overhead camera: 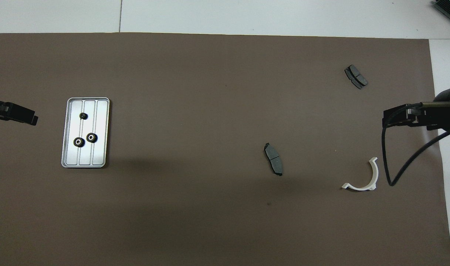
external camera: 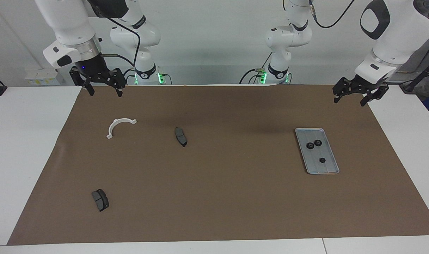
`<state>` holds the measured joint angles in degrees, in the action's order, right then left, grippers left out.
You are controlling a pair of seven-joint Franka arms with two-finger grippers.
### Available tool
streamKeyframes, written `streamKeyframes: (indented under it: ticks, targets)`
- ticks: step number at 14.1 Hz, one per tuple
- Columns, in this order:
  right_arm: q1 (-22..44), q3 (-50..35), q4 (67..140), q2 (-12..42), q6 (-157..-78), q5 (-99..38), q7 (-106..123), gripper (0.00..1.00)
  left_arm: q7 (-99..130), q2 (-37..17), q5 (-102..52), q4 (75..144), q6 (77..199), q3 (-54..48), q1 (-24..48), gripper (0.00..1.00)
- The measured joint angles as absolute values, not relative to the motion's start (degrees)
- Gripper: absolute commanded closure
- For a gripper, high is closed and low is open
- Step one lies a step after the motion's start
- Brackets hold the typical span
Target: Pick bearing gear from pile to tray
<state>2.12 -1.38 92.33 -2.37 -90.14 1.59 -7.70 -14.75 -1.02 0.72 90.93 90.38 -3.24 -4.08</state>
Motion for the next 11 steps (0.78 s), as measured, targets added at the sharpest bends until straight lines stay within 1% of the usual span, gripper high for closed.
streamKeyframes:
  ticks: [3,11]
  targets:
    - [2.1,-1.4,92.3,-2.3,-90.1,1.6,-7.7,0.00,-14.5,0.2,0.7,90.9,89.6,-3.3,-4.1,0.00]
    - [2.1,-1.4,92.3,-2.3,-88.3,1.7,-7.7,0.00,-14.1,0.2,0.7,91.5,90.0,-2.8,-4.3,0.00]
